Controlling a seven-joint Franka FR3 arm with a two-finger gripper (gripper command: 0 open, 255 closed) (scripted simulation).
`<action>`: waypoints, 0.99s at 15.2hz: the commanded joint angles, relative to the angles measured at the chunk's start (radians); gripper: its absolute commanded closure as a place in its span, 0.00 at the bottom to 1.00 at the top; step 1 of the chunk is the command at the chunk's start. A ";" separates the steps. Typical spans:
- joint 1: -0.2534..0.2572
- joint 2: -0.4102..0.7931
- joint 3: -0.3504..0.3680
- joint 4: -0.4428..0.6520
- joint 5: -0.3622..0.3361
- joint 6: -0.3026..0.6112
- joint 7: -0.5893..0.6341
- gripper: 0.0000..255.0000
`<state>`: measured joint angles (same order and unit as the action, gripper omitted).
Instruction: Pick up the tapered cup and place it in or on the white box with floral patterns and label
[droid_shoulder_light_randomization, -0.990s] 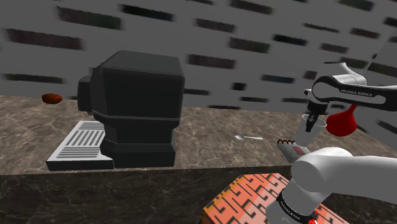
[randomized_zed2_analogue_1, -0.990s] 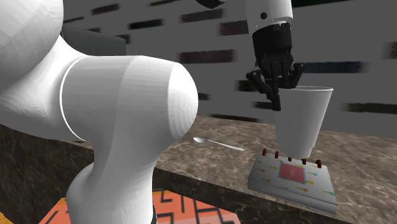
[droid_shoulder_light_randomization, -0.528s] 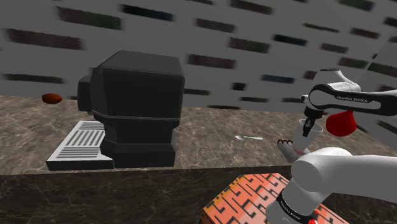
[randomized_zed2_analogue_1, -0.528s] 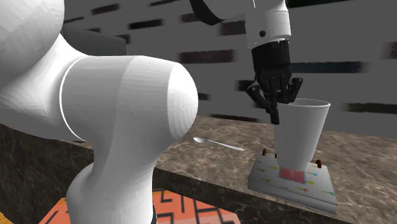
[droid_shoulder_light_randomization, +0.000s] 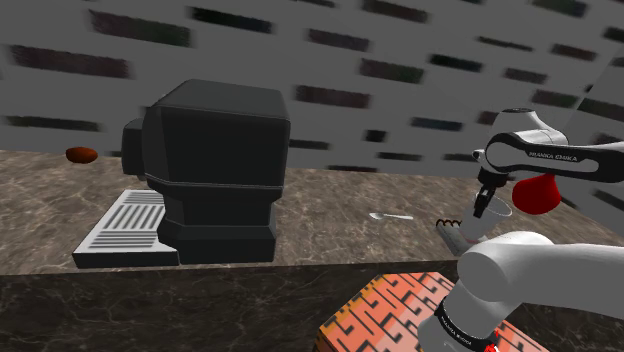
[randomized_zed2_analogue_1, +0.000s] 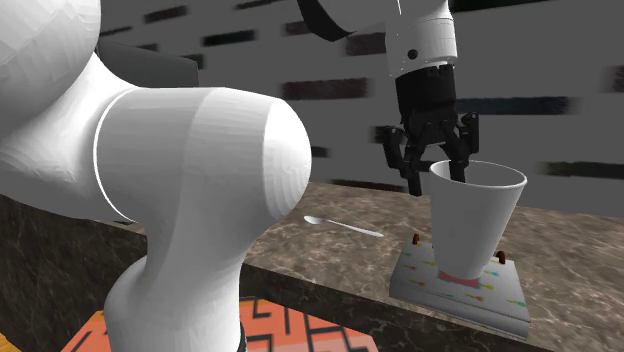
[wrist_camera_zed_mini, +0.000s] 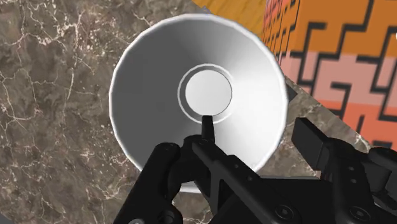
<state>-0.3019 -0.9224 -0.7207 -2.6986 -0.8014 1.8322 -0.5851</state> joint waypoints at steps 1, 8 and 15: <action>0.000 0.000 0.000 0.000 0.000 0.000 0.000 0.00; 0.020 -0.025 0.093 0.087 0.082 -0.121 -0.013 0.00; 0.020 -0.025 0.093 0.087 0.082 -0.121 -0.013 0.00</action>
<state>-0.2819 -0.9472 -0.6282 -2.6115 -0.7195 1.7119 -0.5983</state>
